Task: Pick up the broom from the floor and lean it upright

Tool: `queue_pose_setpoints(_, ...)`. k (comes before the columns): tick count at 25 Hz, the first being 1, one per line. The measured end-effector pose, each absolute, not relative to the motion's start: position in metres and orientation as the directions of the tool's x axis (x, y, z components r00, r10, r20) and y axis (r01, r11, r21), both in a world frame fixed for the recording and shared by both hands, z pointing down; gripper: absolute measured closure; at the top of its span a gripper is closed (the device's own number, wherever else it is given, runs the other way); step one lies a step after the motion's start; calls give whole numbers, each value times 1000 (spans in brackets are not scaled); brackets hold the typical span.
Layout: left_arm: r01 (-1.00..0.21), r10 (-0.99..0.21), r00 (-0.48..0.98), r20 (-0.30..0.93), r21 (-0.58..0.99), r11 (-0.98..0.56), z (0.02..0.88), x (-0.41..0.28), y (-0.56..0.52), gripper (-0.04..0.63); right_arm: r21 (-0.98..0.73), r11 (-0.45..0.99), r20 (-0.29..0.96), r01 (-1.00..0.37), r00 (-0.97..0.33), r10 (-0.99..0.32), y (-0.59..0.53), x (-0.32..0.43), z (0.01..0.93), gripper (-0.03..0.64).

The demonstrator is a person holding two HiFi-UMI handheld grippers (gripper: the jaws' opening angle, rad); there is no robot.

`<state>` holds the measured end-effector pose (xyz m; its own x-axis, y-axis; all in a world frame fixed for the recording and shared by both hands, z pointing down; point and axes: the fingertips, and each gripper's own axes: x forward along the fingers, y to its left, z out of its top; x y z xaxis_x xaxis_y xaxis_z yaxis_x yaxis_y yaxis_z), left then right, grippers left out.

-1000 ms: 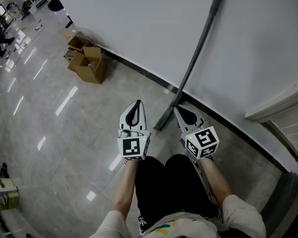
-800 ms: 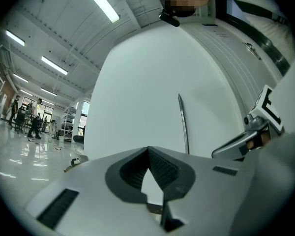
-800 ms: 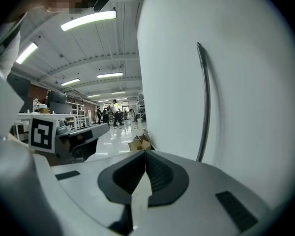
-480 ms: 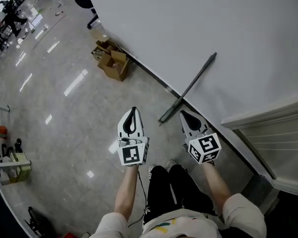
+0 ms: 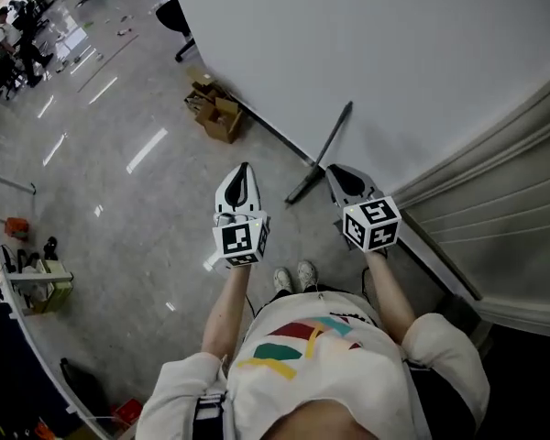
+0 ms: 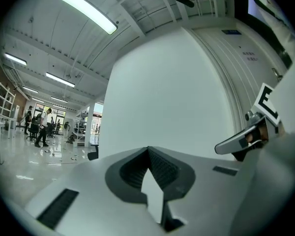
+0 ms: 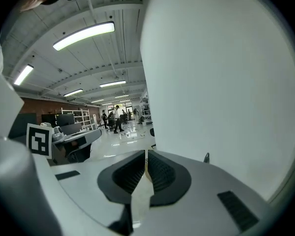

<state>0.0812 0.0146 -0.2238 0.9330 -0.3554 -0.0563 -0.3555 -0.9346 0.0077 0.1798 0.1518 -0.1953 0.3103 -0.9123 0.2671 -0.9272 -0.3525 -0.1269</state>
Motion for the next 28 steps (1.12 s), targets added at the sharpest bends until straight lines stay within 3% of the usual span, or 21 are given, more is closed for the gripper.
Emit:
queue_pose_setpoints(10,-247,-241,964,-108,-43,-968,-248,108,67,551,-4,-363,150,-932,359,-921,176,176,-240,604)
queue_pose_setpoints(28,-271,-268,955,-125,-9,-963,-263,97,53,551,23,-355,134,-935,354,-926,173,169,-246,604)
